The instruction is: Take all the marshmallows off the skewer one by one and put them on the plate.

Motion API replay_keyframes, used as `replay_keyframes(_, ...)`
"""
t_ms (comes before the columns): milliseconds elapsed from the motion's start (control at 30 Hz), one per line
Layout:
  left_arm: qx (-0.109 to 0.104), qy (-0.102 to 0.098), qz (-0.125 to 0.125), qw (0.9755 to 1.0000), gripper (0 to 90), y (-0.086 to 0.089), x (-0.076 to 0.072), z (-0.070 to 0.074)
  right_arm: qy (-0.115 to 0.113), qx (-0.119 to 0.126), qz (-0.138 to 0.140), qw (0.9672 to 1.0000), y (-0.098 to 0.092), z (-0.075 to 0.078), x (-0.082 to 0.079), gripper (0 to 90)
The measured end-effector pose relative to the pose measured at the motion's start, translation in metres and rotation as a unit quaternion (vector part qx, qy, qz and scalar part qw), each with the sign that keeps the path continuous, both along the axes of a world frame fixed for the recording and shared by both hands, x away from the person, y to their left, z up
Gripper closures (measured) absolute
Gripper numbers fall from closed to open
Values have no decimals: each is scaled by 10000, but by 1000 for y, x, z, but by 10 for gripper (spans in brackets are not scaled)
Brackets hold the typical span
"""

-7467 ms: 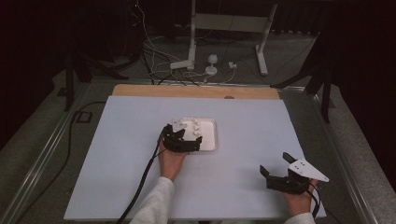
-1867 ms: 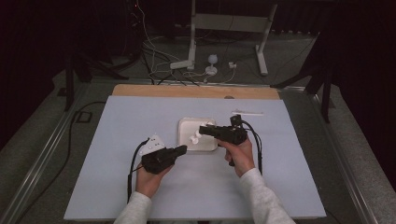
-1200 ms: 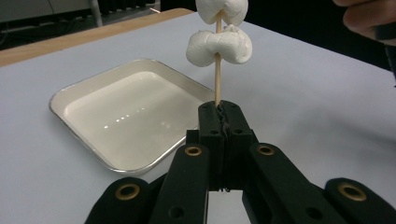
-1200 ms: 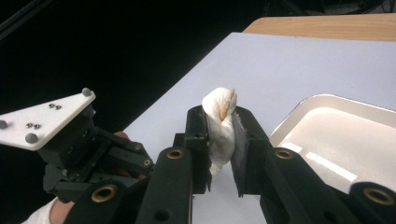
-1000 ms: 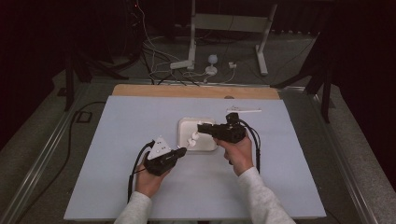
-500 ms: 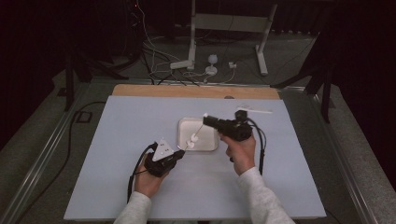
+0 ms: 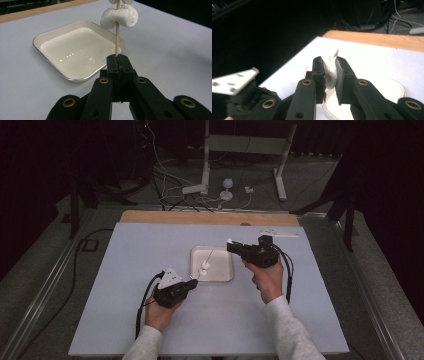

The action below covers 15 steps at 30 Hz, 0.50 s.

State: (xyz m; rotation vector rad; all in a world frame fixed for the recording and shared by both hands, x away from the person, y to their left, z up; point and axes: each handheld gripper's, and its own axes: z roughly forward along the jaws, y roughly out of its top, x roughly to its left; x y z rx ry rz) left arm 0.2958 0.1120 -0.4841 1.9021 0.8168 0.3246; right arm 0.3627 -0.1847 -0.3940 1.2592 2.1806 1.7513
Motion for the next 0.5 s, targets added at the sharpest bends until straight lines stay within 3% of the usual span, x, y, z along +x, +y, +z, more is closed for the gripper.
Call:
replay_keyframes(100, -152, 22, 32, 9999, 900, 4, 1, 2, 157, -120, -61, 9998, 6, -14, 7, 796)
replay_keyframes(300, -239, 37, 87, 9997, 900, 7, 1, 3, 278, -556, -107, 9980, 18, -34, 13, 789)
replay_keyframes(333, -250, 43, 99, 9996, 900, 7, 2, 2, 325, -757, -120, 9965, 23, -42, 17, 788)
replay_keyframes(500, -244, 82, 124, 9996, 900, 7, 2, 2, 494, -1268, -107, 9906, 36, -62, 27, 788)
